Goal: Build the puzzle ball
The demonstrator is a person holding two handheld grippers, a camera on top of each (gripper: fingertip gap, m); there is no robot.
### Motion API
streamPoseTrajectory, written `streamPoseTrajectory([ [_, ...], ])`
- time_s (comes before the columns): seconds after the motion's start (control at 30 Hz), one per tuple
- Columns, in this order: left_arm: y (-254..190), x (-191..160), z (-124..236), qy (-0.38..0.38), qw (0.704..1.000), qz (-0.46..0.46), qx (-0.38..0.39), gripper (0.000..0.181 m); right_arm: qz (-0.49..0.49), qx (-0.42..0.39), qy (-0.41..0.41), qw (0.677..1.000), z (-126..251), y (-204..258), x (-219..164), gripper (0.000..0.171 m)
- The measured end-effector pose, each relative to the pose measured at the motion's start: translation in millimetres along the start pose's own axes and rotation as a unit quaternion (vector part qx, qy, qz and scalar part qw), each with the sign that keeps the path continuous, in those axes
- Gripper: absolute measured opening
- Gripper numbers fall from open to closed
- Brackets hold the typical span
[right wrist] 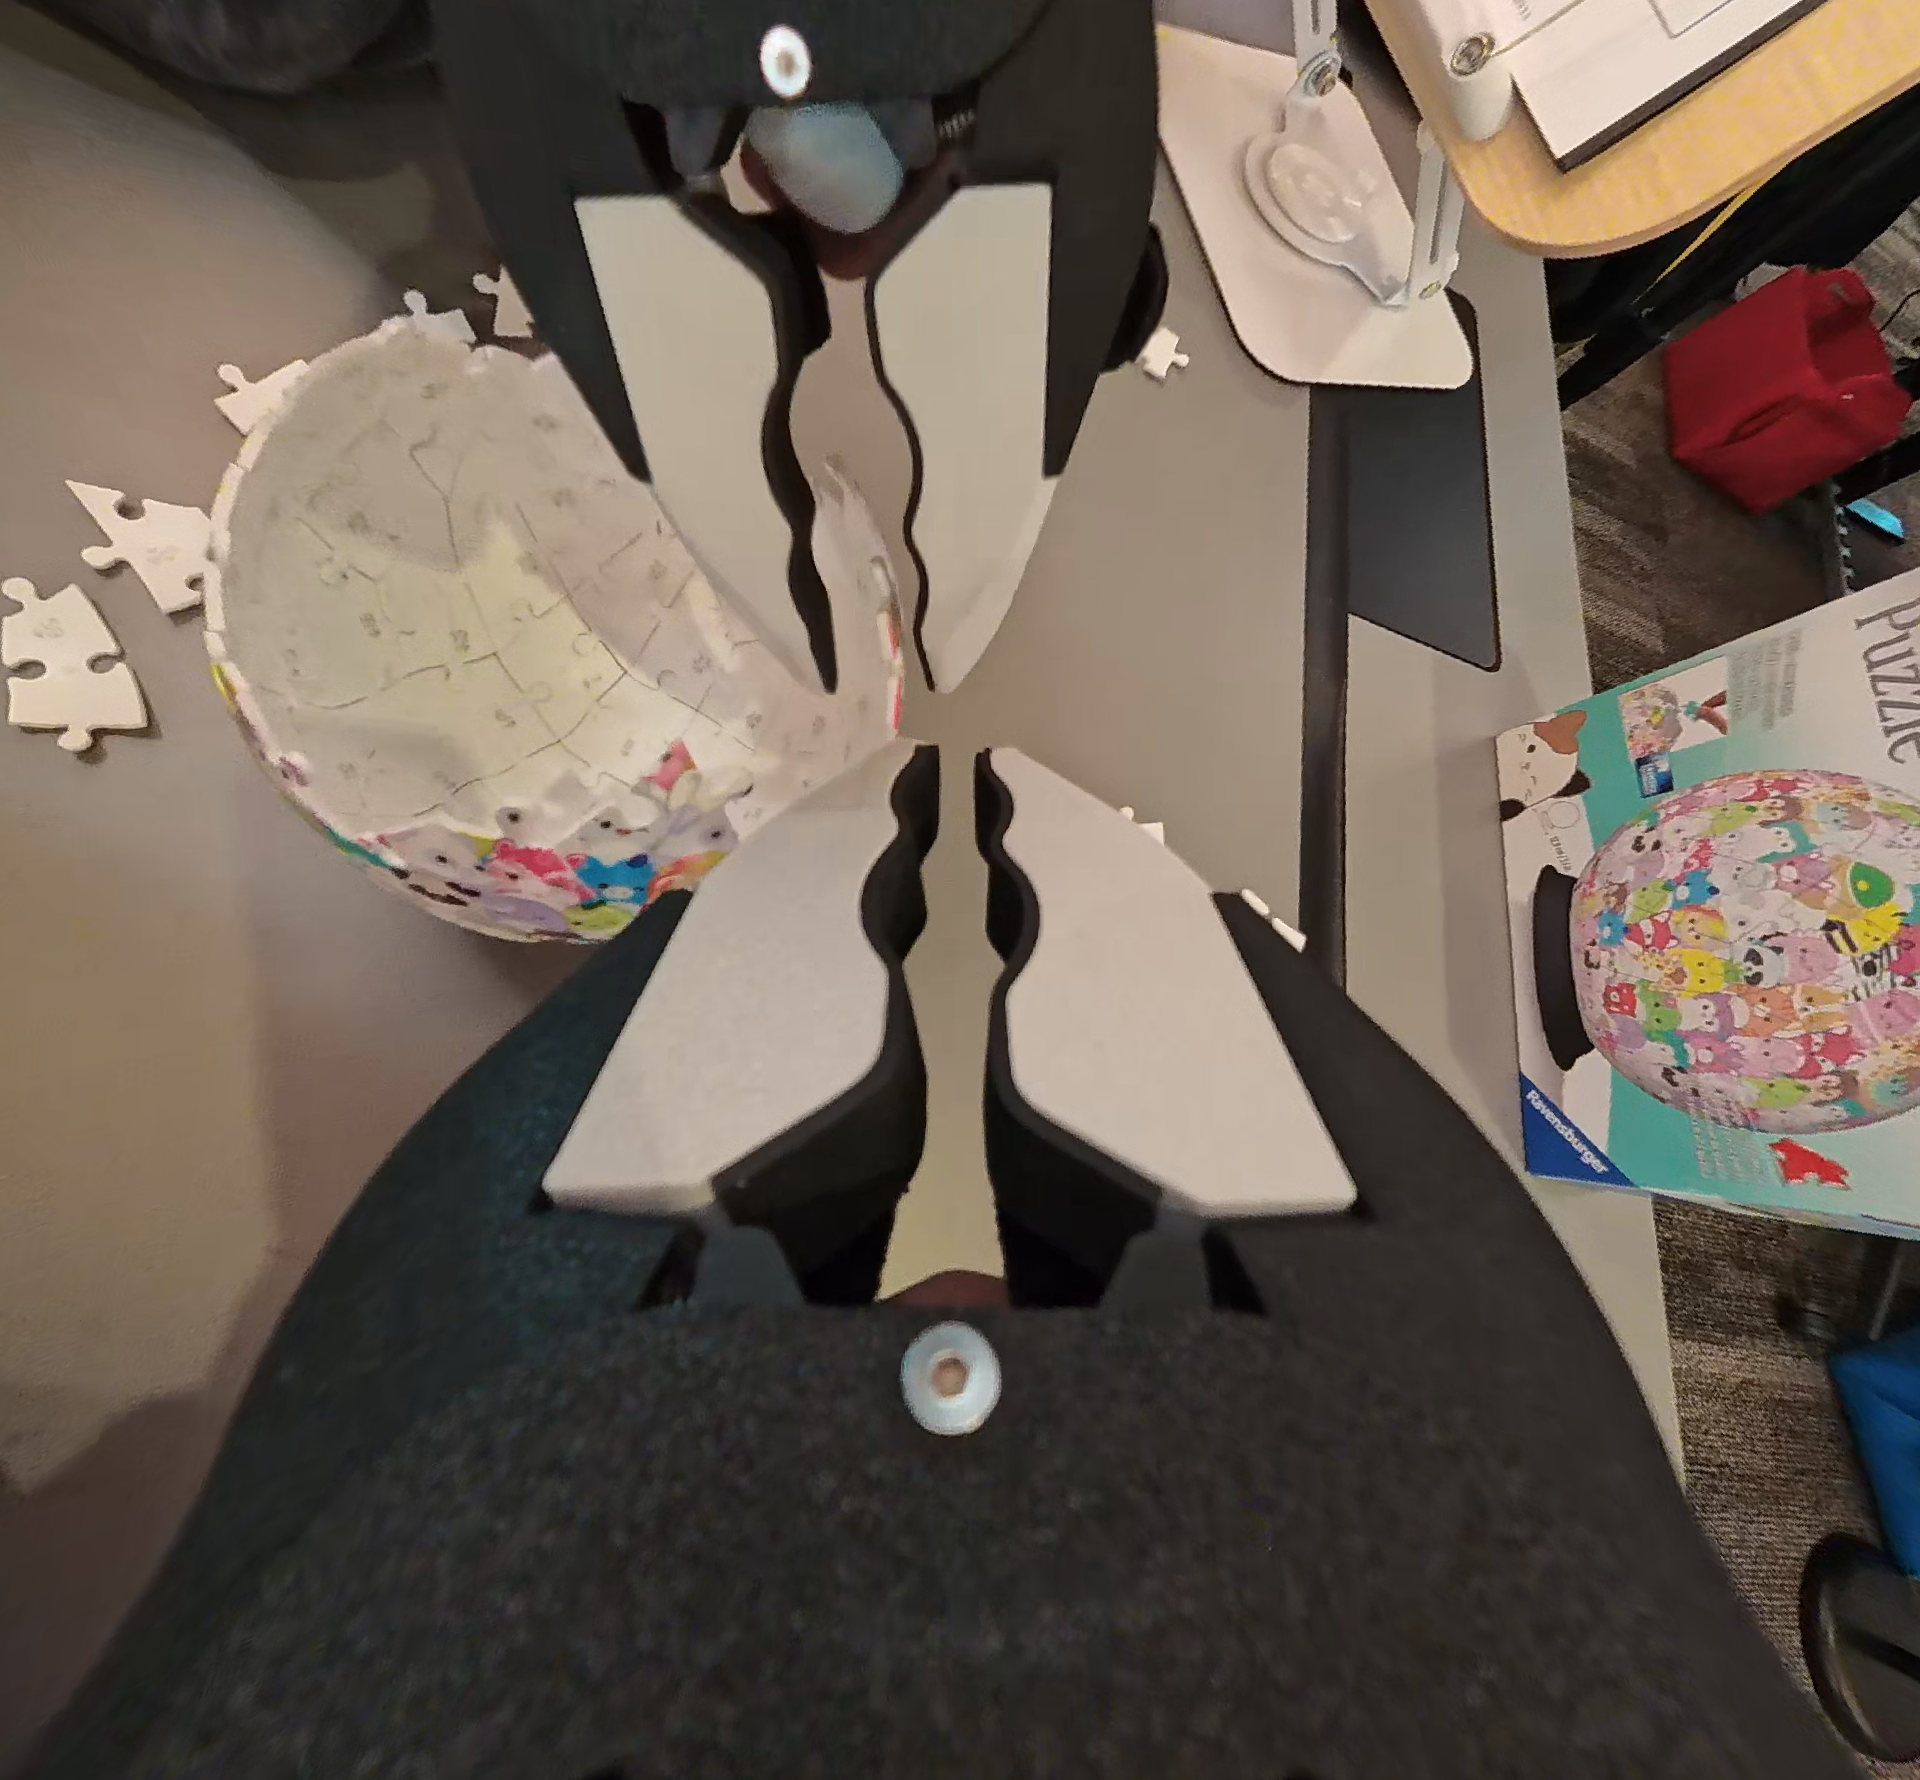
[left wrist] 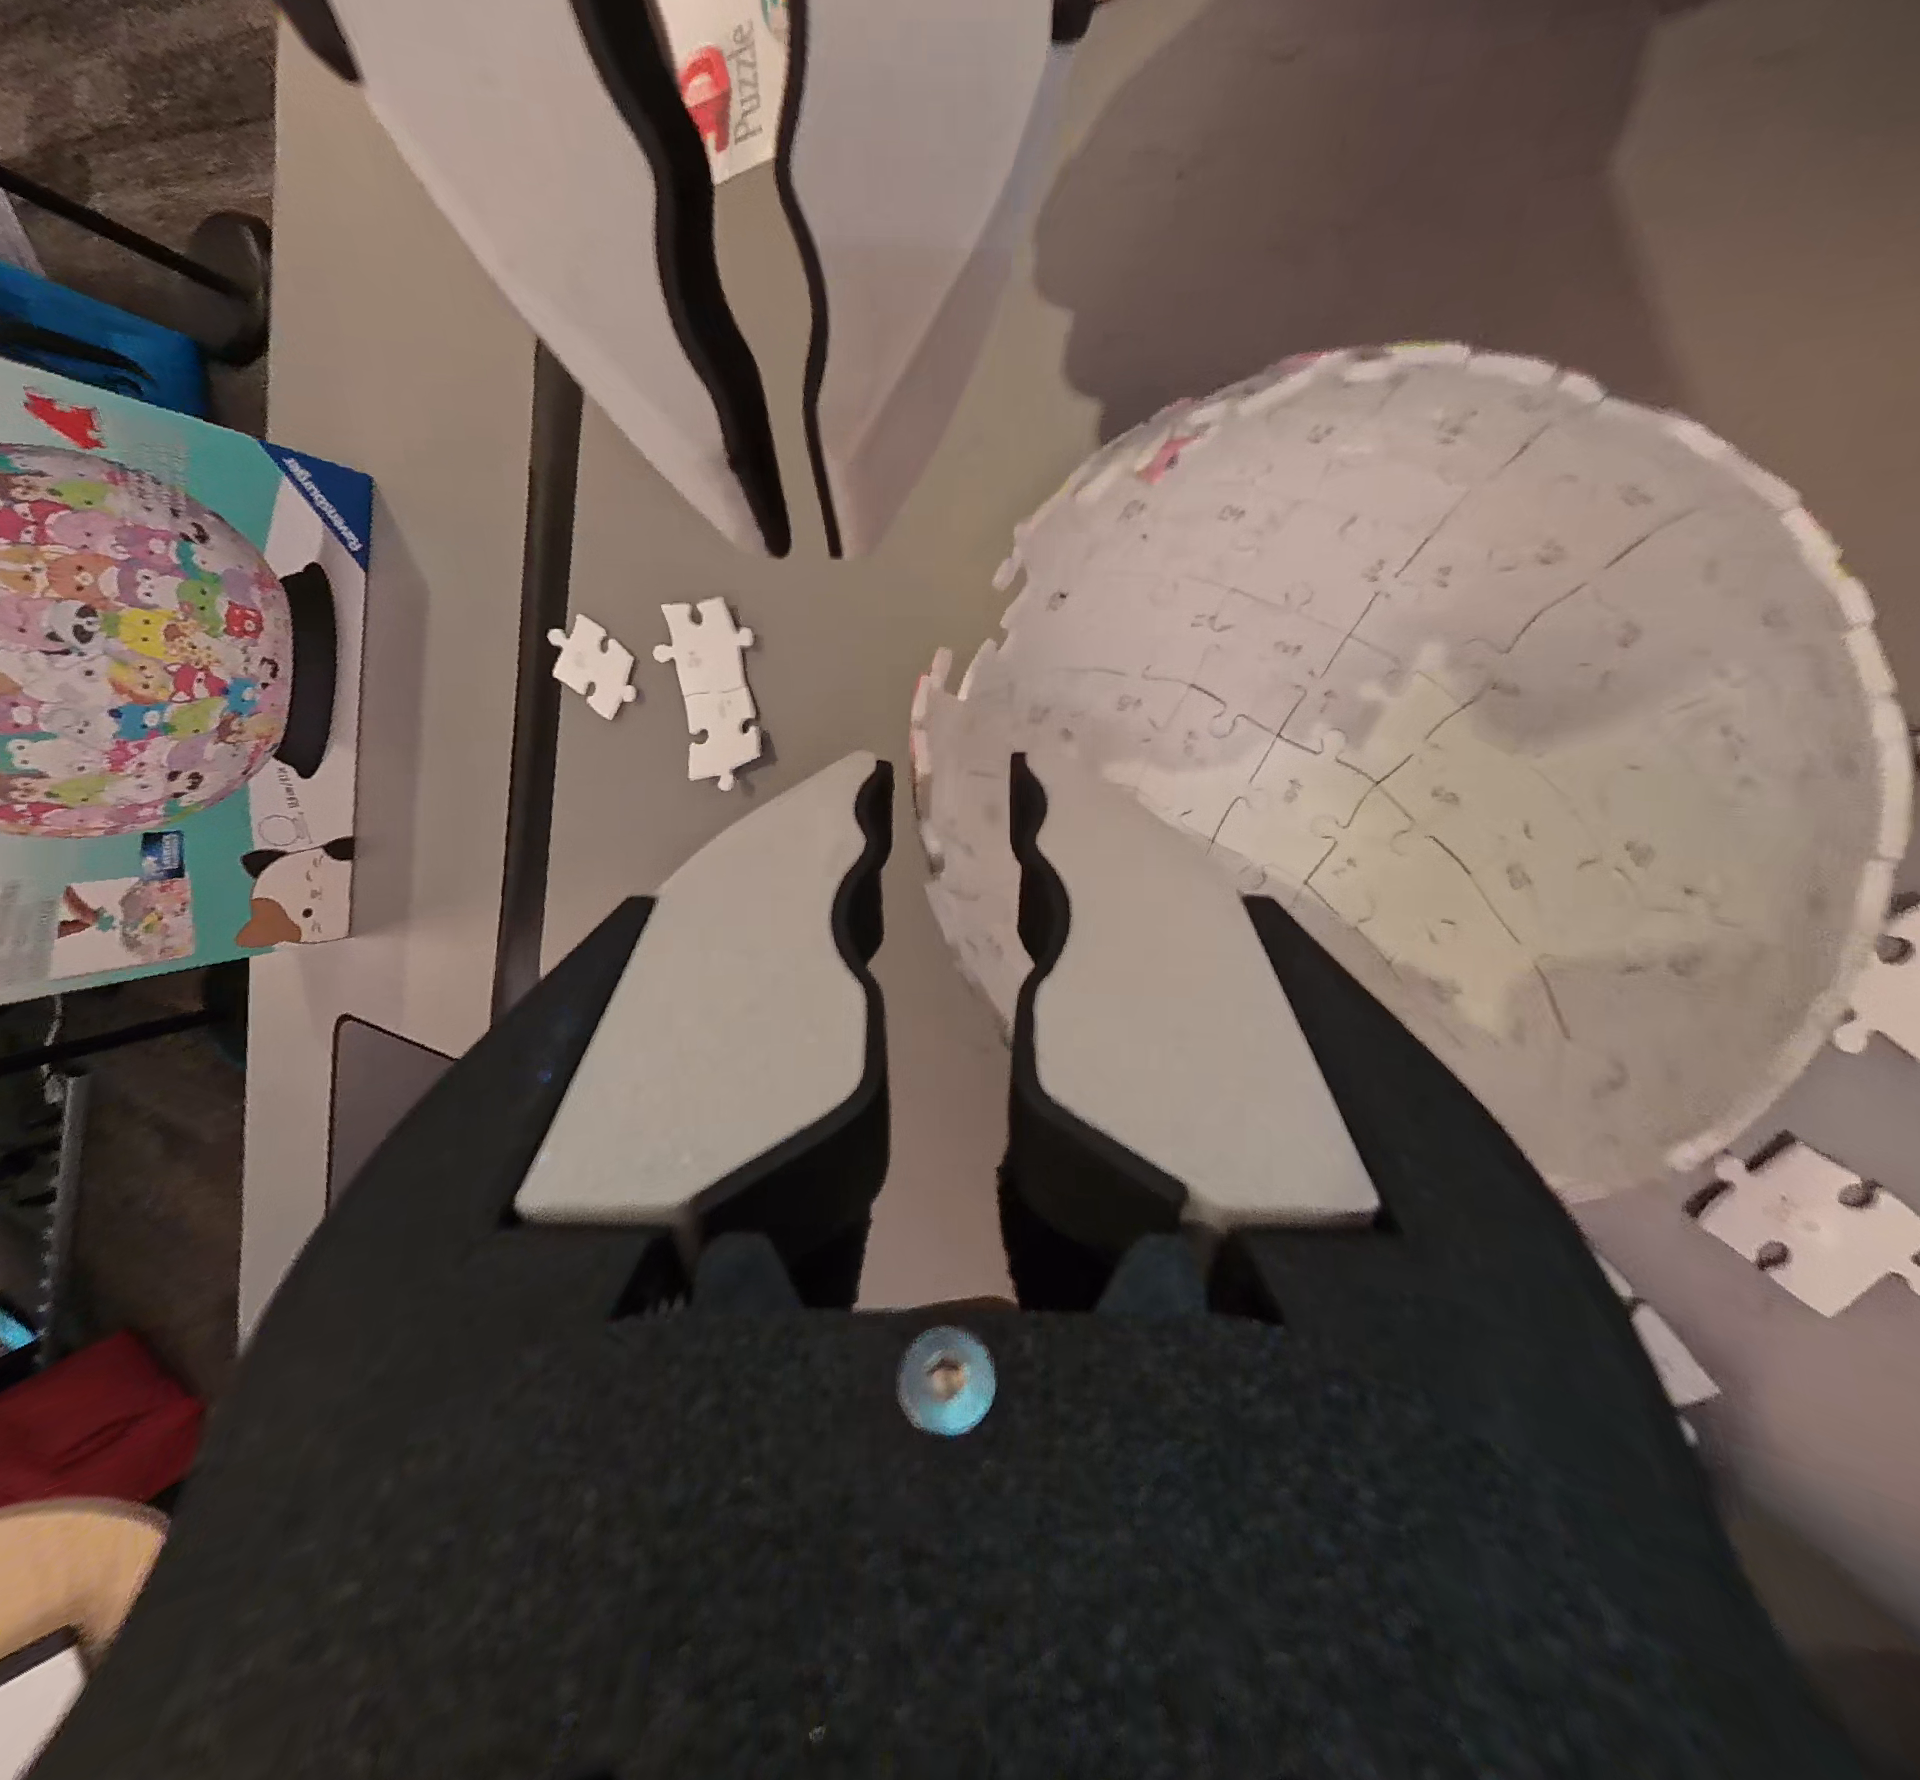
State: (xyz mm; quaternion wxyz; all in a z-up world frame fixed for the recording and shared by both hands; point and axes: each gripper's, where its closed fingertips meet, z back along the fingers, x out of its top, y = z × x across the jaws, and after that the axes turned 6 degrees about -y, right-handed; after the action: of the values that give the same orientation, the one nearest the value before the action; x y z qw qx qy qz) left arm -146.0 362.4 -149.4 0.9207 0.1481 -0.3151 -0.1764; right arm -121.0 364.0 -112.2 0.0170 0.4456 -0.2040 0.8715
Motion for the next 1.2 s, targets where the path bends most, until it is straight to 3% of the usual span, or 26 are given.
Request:
streamPoseTrajectory([
  [0.2, 3.0, 5.2, -3.7, -0.001, 1.0, 0.002, 0.006, 0.02, 0.0, 0.003, 0.007, 1.0, -1.6, 1.2, -2.9, 0.006],
  [0.33, 3.5, 4.6, -3.5, 0.009, 1.0, -0.007, 0.008, 0.007, 0.0, 0.004, 0.008, 1.0, -1.5, 1.4, -3.6, 0.006],
  [1.1, 3.7, 0.3, -2.8, 0.005, 1.0, -0.016, 0.001, 0.003, 0.001, 0.007, 0.011, 1.0, -1.5, 3.2, -3.2, 0.006],
  [1.13, 3.1, 1.8, -1.1, -0.002, 1.0, -0.015, -0.001, 0.004, 0.001, 0.007, 0.009, 1.0, -0.7, 3.2, -1.8, 0.006],
  [1.2, 2.2, 2.8, 7.6, -0.008, 1.0, -0.011, -0.006, 0.034, 0.002, 0.002, 0.005, 1.0, 3.1, 2.2, 2.3, 0.006],
])
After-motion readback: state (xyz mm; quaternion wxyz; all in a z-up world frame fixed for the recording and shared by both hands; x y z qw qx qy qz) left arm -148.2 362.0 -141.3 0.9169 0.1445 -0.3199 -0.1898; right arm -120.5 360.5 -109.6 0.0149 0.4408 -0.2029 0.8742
